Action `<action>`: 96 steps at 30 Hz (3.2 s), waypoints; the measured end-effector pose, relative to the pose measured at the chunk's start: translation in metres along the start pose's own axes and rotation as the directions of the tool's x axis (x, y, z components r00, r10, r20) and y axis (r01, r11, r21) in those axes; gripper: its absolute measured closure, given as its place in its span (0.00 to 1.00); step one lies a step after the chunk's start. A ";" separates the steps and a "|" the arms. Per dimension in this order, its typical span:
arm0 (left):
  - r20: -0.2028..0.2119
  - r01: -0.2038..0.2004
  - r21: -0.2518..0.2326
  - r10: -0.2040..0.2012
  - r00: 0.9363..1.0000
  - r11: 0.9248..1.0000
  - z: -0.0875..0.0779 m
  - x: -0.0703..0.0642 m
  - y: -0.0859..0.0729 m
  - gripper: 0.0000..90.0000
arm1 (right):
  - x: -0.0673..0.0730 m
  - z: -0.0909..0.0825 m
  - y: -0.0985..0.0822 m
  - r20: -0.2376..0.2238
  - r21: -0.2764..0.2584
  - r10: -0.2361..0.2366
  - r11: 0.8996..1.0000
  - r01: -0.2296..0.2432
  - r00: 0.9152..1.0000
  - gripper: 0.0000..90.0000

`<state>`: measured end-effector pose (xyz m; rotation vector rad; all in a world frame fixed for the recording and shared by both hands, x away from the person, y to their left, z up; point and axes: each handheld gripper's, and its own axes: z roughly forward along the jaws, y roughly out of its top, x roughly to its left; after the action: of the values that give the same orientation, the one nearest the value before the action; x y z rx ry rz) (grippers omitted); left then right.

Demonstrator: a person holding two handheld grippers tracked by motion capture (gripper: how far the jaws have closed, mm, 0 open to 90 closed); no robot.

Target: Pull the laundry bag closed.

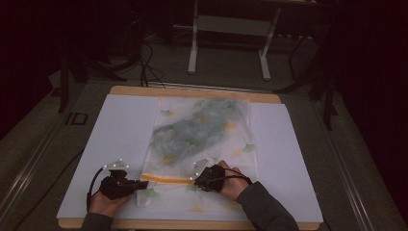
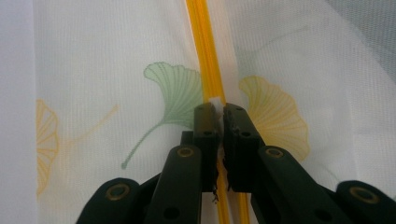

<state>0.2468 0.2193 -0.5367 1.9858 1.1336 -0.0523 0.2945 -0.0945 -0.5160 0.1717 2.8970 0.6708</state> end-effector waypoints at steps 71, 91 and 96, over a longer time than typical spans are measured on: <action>-0.004 0.005 -0.003 -0.005 1.000 1.000 -0.001 0.001 -0.001 0.98 | -0.004 -0.022 -0.039 0.044 0.045 0.035 0.998 -0.037 0.998 0.94; -0.005 0.007 -0.005 -0.007 1.000 1.000 -0.001 0.001 -0.001 0.98 | -0.005 -0.028 -0.051 0.057 0.059 0.051 0.997 -0.055 0.997 0.94; -0.005 0.007 -0.004 -0.007 1.000 1.000 -0.001 0.001 -0.001 0.98 | -0.006 -0.030 -0.054 0.057 0.061 0.058 0.996 -0.061 0.997 0.94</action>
<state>0.2465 0.2212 -0.5373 1.9795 1.1432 -0.0480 0.2904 -0.1559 -0.5127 0.2810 2.8717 0.5760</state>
